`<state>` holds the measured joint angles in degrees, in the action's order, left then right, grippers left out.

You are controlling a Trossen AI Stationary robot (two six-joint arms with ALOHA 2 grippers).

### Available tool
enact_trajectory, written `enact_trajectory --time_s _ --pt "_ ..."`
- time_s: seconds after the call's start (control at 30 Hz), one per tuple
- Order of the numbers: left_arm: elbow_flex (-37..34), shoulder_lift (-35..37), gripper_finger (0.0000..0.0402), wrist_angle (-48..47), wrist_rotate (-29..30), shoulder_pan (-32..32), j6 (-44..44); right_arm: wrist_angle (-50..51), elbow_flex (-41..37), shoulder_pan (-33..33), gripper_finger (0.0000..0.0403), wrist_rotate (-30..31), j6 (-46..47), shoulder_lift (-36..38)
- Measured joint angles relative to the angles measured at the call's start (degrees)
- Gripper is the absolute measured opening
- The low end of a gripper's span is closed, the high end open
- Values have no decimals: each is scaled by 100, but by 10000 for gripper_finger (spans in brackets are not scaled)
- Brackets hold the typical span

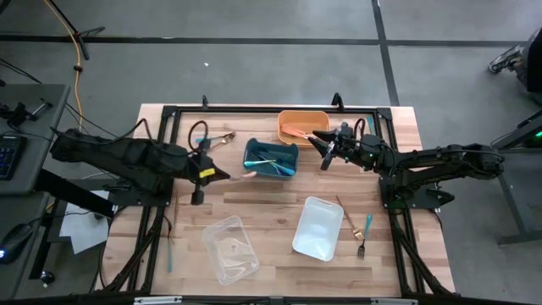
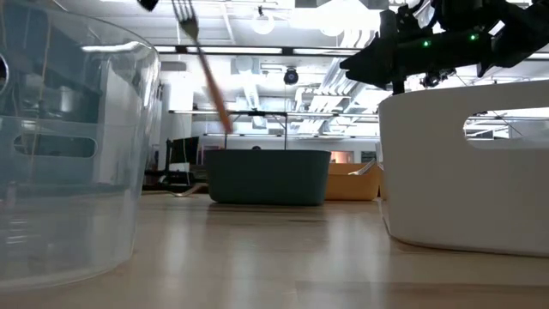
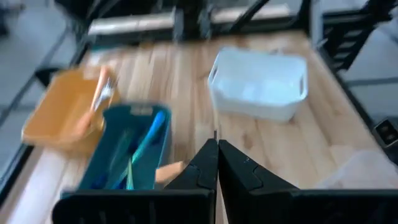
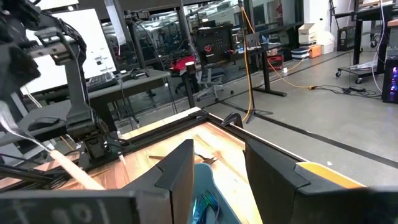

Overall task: Sort silverware by color (type)
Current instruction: Put the light orange fork into the yellow bin

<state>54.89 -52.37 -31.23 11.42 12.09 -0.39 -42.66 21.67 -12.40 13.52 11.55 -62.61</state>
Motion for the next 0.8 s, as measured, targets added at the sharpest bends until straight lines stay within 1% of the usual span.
enact_trajectory --time_s 0.17,0.27,0.33,0.4,0.5,0.63,0.8 --pt "0 34 0 689 -103 -25 921 -2 0 0 138 0 0 0" --pt "0 -27 0 1308 -189 -180 1556 -3 0 1 138 0 0 0" --pt "-7 -108 0 1650 -445 -378 1892 -2 0 0 138 0 0 0" --pt "-106 -189 0 2167 -821 -653 2150 -4 0 0 138 0 0 0" --pt "-390 -325 0 2883 -1372 -1181 2300 -11 0 0 138 2 4 0" --pt "-836 -684 0 4026 -2014 -1933 2197 -32 0 4 138 -66 0 0" --pt "-1010 -1432 0 5328 -2678 -2791 1961 -286 0 4 138 -502 0 23"
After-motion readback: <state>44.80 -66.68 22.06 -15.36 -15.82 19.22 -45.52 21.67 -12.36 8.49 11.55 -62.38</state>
